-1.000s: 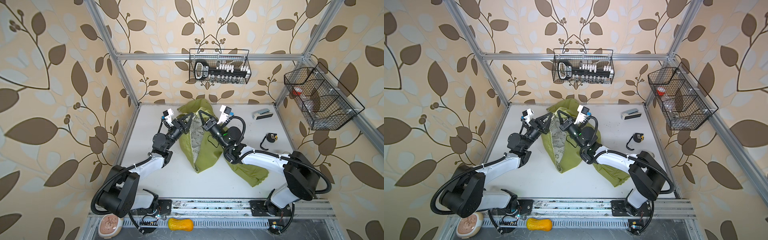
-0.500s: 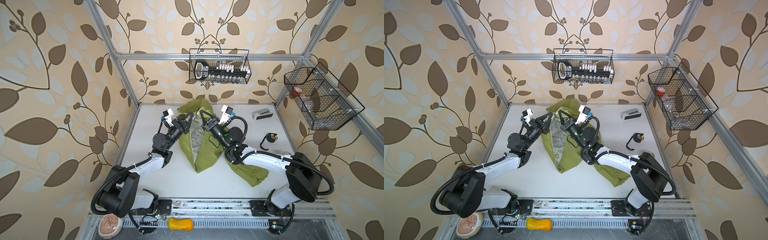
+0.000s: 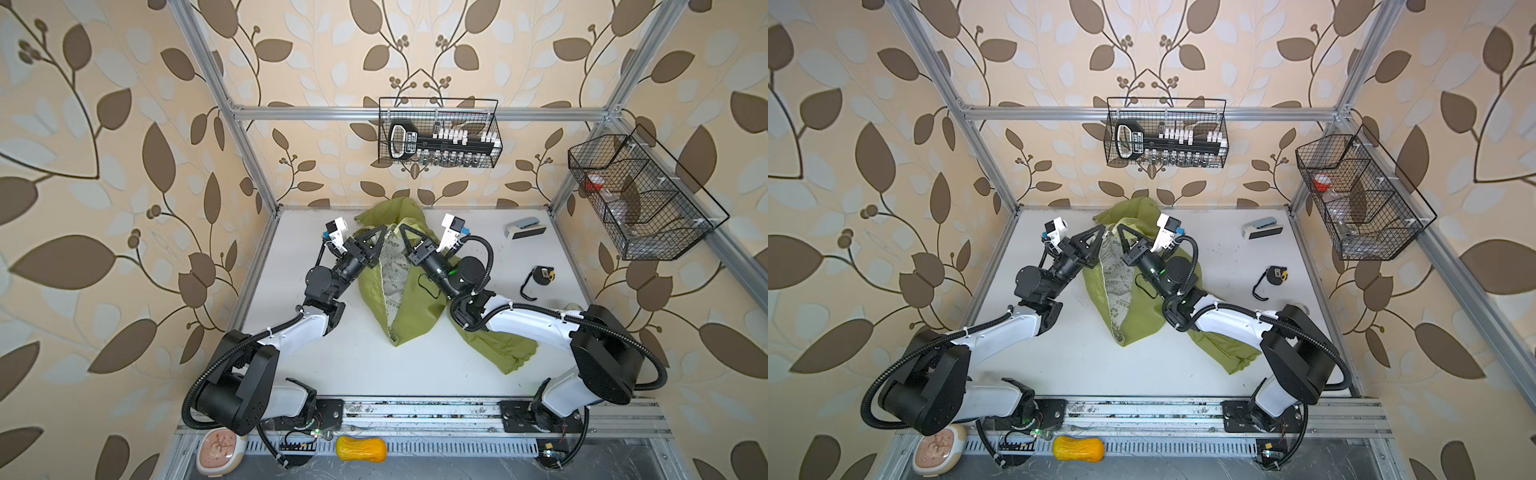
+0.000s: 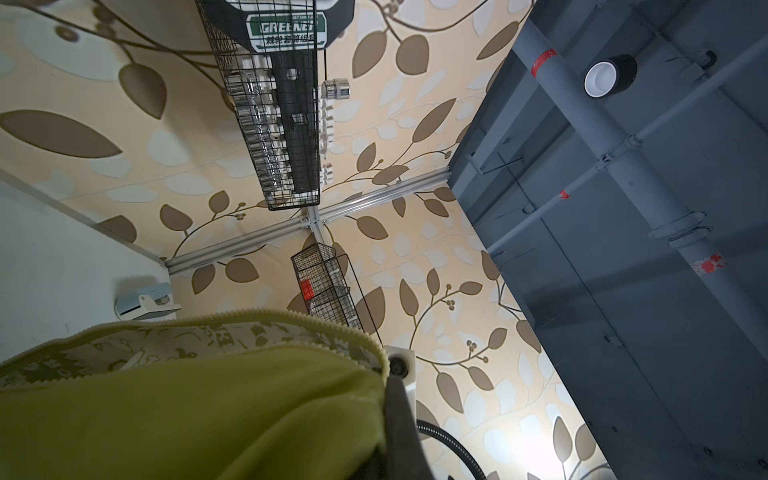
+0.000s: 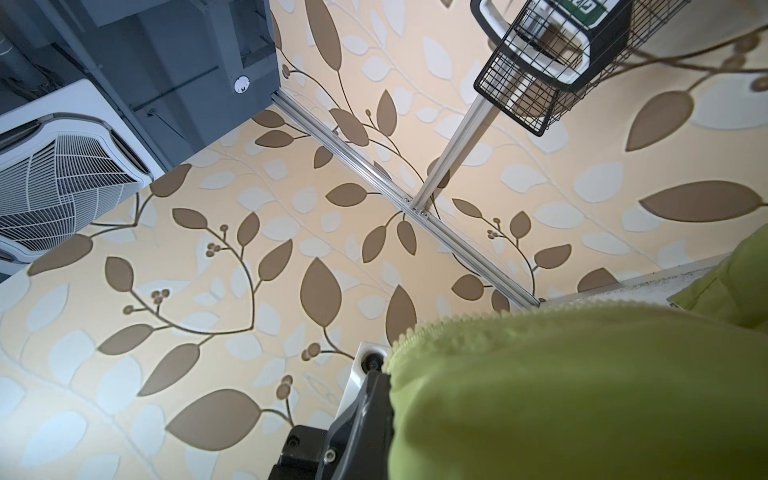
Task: Zip up the jacket
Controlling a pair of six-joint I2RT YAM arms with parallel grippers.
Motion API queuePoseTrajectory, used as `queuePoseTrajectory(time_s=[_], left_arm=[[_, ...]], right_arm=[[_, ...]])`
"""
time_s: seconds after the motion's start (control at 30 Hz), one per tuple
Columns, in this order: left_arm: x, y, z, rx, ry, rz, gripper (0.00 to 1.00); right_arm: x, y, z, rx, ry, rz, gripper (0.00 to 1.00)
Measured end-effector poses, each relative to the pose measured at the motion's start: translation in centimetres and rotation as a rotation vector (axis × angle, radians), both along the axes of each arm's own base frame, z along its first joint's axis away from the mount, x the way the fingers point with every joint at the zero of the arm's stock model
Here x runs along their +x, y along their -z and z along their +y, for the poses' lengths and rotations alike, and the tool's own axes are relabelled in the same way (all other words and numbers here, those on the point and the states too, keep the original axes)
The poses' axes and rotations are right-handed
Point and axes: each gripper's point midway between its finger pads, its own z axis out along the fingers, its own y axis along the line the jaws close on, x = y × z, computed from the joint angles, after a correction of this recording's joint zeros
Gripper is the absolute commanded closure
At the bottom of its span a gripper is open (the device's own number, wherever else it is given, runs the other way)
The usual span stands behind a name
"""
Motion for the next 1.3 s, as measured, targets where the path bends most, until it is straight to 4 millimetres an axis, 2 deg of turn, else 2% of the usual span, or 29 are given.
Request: queuePoseTrajectory(time_s=[1.3], left_arm=[[-0.13,0.04,-0.16,0.005,0.011,-0.002,1.00]], right_arm=[[-0.61,-0.53,0.26,0.005,-0.022,-0.011,1.00]])
